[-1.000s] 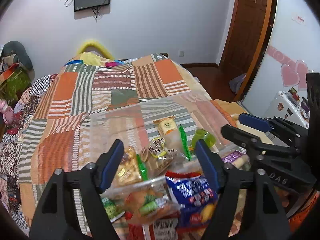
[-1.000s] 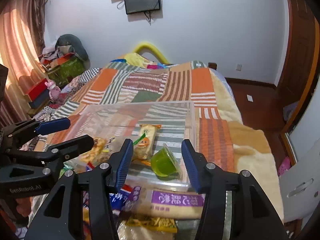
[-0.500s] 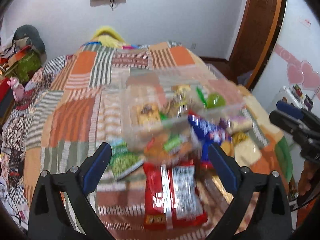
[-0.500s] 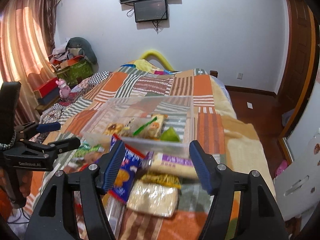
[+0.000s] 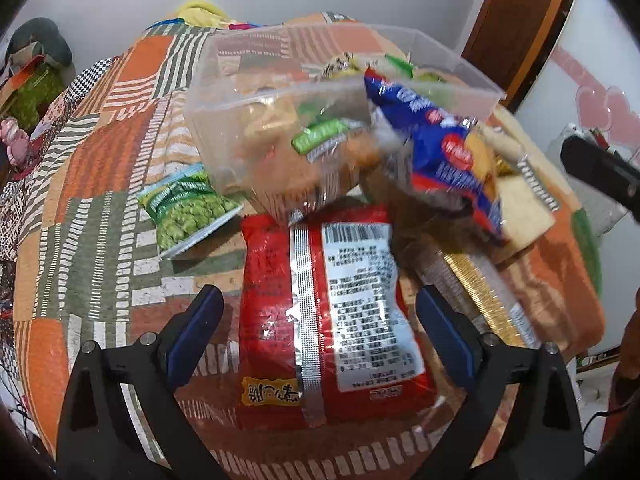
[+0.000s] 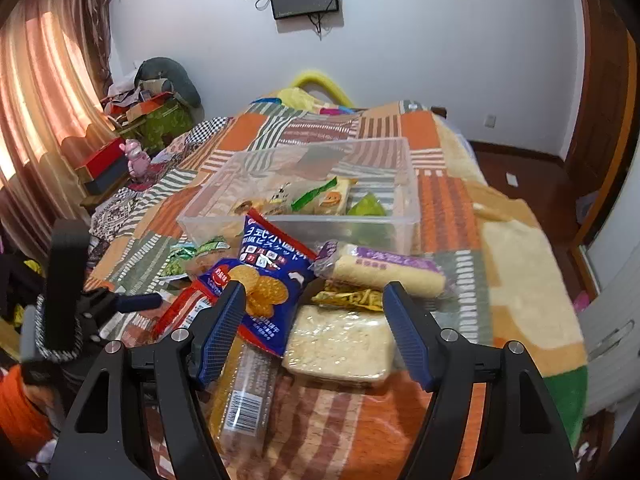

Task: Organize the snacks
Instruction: 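Grasp red noodle packet with left tool while right tool grasps blue biscuit bag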

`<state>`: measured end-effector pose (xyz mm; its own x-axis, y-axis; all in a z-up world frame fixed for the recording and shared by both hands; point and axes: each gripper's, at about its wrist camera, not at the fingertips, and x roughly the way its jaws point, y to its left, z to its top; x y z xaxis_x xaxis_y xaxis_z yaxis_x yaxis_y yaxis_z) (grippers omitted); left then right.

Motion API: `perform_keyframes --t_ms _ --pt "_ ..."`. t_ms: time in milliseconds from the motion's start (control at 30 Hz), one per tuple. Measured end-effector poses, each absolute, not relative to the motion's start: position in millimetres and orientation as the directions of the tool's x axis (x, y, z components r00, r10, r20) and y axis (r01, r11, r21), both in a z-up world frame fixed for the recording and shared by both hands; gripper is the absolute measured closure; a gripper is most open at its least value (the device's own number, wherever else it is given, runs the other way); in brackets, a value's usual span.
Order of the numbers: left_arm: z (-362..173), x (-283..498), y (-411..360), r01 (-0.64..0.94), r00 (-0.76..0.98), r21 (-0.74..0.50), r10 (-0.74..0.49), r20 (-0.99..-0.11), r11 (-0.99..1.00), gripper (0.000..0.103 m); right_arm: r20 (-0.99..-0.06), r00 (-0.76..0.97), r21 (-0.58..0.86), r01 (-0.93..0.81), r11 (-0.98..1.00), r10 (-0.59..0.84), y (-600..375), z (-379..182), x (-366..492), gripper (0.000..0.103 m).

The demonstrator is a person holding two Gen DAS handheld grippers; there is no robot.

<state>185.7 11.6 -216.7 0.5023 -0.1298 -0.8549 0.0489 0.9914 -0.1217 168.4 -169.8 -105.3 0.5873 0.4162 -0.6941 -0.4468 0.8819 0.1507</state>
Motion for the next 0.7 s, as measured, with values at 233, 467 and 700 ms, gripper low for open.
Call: perform_keyframes --t_ms 233,467,700 --pt "-232 185 23 0.032 0.489 -0.131 -0.130 -0.863 0.991 0.005 -0.704 0.553 0.196 -0.451 0.870 0.445 -158 -115 172 0.035" --pt "-232 168 28 0.050 0.541 -0.094 -0.106 -0.835 0.994 0.019 -0.722 0.503 0.237 -0.465 0.853 0.475 -136 -126 182 0.035" --pt "-228 158 40 0.039 0.562 -0.101 -0.105 -0.820 0.994 0.035 -0.745 0.461 0.277 -0.446 0.851 0.483 -122 -138 192 0.033"
